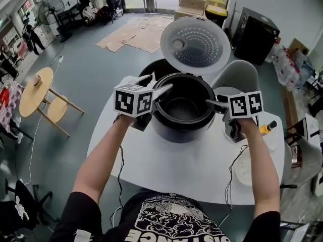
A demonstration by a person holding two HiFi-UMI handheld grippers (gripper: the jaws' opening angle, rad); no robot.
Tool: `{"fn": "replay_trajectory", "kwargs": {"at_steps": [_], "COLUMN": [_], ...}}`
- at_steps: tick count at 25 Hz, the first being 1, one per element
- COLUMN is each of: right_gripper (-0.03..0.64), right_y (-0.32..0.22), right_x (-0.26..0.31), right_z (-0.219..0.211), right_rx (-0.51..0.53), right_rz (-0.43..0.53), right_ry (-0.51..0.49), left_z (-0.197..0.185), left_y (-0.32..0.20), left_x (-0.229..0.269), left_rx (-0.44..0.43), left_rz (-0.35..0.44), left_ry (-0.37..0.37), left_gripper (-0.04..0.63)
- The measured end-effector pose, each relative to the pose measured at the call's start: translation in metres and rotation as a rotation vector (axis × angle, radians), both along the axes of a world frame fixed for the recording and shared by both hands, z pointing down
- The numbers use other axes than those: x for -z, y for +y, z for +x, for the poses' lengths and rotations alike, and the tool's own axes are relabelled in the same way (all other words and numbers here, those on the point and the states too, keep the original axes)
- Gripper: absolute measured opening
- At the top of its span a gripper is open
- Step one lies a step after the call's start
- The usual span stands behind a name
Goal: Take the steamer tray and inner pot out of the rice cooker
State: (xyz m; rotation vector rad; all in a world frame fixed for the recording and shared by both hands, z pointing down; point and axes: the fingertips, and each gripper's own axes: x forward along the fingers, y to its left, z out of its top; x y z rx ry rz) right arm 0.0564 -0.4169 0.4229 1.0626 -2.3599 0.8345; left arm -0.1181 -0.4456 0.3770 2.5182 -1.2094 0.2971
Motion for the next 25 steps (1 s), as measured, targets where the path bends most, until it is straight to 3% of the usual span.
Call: {"fn": "replay_trajectory", "kwargs": {"at_steps": [13,20,25], "right_gripper": [0.314,0.307,0.293], "right_y": [-0.003,-0.002,-0.002], "right_x": [0.005,-0.002,-0.013], "right_z": [0.000,0.001,-0.001], "right_rx": [-0.039,-0.036,-0.020], "right_rz": [-0.096,-0.147,-0.184], "right_ry": [-0.187,-0.167,-0.151], "left_z": [-0.003,-0.004,-0.003], "left_y": [-0.013,-0.017,-0.019], "left_x": [-0.019,-0.027,-0.030], "left_rx": [-0.131,-0.154,-0.166], "left_rz": [-0.441,-0.546,-0.553], "left_ry": [0.401,0.457,0.427], "left_gripper": [0.362,0.352,0.342]}}
